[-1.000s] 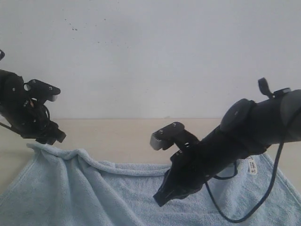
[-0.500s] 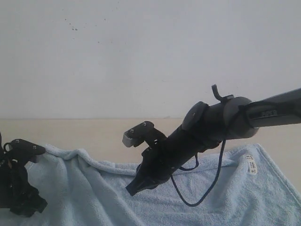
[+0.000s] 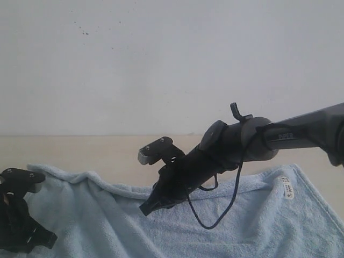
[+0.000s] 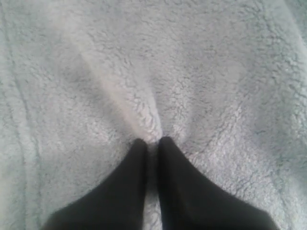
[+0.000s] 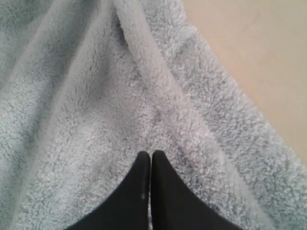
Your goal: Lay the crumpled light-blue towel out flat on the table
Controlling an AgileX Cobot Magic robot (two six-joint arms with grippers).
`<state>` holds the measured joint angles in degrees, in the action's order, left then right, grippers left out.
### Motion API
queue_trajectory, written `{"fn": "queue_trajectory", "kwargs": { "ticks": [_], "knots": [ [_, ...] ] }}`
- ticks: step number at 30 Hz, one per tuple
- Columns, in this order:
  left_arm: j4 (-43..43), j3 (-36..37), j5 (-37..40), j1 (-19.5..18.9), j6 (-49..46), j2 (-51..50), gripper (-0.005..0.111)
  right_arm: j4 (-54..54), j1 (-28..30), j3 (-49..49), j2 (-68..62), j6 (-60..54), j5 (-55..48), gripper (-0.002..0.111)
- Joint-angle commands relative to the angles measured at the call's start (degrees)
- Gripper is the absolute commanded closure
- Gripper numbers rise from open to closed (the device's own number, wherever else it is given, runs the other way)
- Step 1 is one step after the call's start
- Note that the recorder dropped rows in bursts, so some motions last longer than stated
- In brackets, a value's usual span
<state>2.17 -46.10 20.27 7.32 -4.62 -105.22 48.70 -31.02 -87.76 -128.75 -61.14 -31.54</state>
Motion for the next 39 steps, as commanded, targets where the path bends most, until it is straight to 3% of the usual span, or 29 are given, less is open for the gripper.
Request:
{"fn": "queue_trajectory", "kwargs": {
  "ticks": [1, 7, 18, 28, 33, 39],
  "knots": [
    [-1.1, 2.1, 4.2, -0.1, 0.4, -1.5, 0.103, 0.0, 0.0, -0.3, 0.1, 0.1, 0.7, 0.108],
    [-1.3, 2.4, 6.3, -0.1, 0.1, -1.5, 0.103, -0.3, 0.0, -0.3, 0.1, 0.2, -2.0, 0.108],
    [-2.7, 5.4, 9.0, -0.1, -0.2, -0.8, 0.103, -5.0, 0.0, -0.3, 0.0, 2.2, 7.5, 0.108],
    [-2.7, 5.4, 12.7, -0.1, -0.4, 6.5, 0.103, -5.2, 0.1, -5.3, -2.5, 2.3, 10.8, 0.108],
    [-2.6, 5.7, 15.3, -0.1, -0.4, 10.2, 0.103, -5.7, 0.5, -9.9, -2.3, 3.6, 7.3, 0.108],
    [-2.7, 8.0, 12.9, -0.1, -0.4, 13.3, 0.103, -6.9, 0.8, -11.1, -1.3, 4.2, 0.1, 0.108]
  ]
}}
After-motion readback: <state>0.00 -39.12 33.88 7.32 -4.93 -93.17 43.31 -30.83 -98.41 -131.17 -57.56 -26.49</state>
